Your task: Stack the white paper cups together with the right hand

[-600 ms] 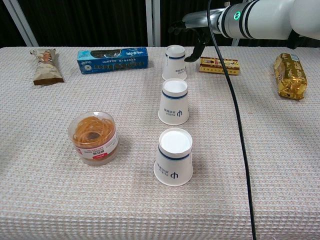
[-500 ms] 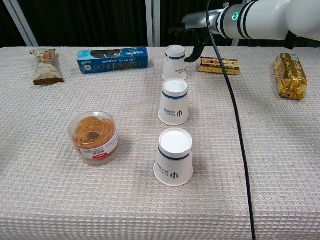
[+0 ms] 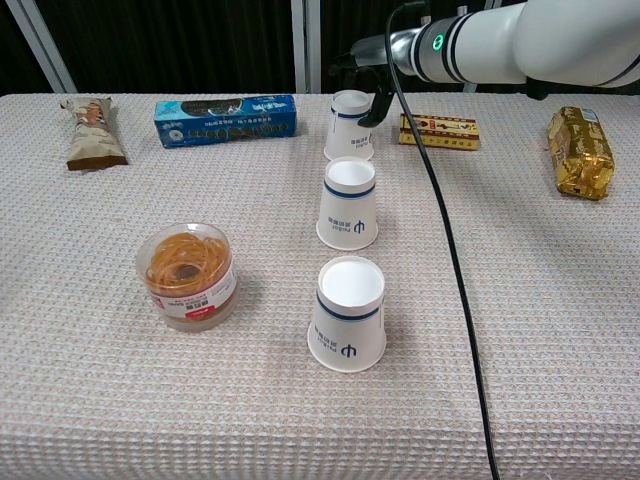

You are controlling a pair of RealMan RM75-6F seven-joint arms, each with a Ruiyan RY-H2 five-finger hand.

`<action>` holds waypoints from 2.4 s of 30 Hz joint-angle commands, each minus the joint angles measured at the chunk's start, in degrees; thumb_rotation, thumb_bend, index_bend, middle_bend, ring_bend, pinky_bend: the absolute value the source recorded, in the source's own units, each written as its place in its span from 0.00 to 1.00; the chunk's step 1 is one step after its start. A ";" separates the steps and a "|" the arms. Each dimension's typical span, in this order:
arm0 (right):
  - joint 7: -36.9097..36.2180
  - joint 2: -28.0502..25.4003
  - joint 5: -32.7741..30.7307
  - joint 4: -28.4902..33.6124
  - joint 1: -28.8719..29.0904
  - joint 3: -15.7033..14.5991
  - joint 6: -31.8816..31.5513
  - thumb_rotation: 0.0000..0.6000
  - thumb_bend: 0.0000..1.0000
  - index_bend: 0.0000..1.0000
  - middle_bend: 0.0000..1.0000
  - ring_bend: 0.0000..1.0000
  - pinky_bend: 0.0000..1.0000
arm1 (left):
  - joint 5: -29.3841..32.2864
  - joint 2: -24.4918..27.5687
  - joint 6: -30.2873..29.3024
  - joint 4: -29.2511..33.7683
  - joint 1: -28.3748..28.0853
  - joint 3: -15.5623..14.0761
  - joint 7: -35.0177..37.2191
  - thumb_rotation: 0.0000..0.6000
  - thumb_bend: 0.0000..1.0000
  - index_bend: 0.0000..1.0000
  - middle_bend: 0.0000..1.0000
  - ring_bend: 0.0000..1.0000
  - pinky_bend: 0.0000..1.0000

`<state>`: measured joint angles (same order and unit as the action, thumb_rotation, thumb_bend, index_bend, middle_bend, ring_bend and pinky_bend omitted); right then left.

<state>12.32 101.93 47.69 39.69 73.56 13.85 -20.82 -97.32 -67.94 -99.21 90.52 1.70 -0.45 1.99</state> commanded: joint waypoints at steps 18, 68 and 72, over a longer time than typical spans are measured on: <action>-9.18 -24.92 22.79 38.78 -13.76 -2.67 -21.35 1.00 0.38 0.45 0.43 0.19 0.11 | 0.07 -1.16 -1.34 -2.96 0.65 0.37 2.92 1.00 0.18 0.32 0.17 0.10 0.11; 2.00 -25.01 29.52 48.41 -14.01 -7.40 -17.97 1.00 0.35 0.02 0.04 0.00 0.00 | -0.80 -1.20 -1.58 -1.91 0.92 0.12 1.65 1.00 0.18 0.32 0.17 0.10 0.11; 4.76 -26.81 28.76 52.11 -15.46 -8.13 -20.04 1.00 0.34 0.00 0.00 0.00 0.00 | -0.98 -1.28 -1.49 -1.99 0.82 0.09 1.67 1.00 0.18 0.32 0.17 0.10 0.11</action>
<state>16.23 76.26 76.71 89.68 59.00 6.28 -39.58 -98.29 -69.22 -100.69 88.53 2.52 -0.35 3.65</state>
